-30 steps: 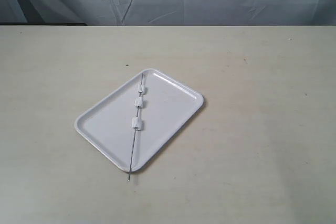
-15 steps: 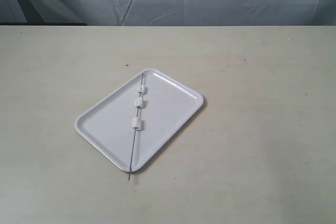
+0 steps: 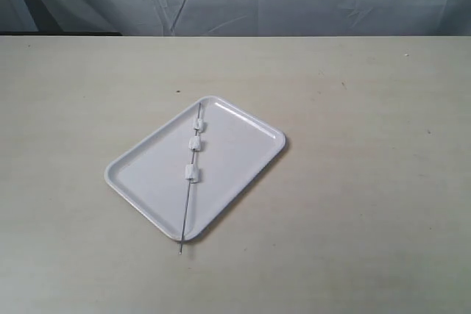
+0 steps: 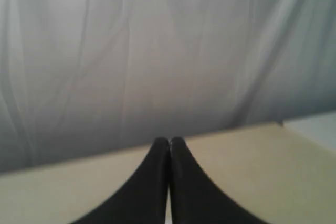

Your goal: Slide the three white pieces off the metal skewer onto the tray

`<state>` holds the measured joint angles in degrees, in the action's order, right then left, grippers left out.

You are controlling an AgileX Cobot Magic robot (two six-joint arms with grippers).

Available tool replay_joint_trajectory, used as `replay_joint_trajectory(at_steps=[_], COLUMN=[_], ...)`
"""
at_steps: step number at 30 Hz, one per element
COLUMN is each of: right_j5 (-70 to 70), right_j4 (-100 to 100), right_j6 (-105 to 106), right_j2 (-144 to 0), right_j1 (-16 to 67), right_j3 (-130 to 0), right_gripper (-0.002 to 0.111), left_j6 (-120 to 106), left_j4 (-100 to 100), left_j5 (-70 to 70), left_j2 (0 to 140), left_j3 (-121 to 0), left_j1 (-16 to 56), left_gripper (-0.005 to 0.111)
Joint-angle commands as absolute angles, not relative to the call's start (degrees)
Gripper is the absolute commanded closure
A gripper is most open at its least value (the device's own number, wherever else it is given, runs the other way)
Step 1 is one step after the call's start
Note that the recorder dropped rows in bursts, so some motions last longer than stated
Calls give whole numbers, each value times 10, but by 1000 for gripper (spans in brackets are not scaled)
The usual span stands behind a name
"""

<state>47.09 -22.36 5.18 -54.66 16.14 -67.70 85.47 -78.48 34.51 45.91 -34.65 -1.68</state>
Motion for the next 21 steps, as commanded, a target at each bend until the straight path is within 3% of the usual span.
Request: replay_joint_trajectory(at_steps=[1,8,14,16,18,20,21], right_j5=[575,615,510,460,450,453,450], right_j4=[-320,-412,-479,-498,-526,-543,-543], right_j6=[91,91,176,188,188,188,188], right_j2=[-681,-876,-1051,-1104,-1133,-1150,-1153], right_j1=[168,175,308,350,362,367,371], right_j3=[-724,-722,-722,-723,-723,-723,-723], right_gripper=[108,108,108,99,82,69,69], left_j6=[1058,1094,1094,1094,1093,1093,1093], left_j4=[-999,-999,-999,-999,-999,-999,-999], left_j5=[449,510,544,556,543,506,494], left_j2=[567,713,837,851,851,851,851], left_j3=[-348,-301,-275,-275,-275,-275,-275], left_j1=[-15,-15,-15,-15,-15,-15,-15], left_gripper=[107,107,107,107,103,90,82])
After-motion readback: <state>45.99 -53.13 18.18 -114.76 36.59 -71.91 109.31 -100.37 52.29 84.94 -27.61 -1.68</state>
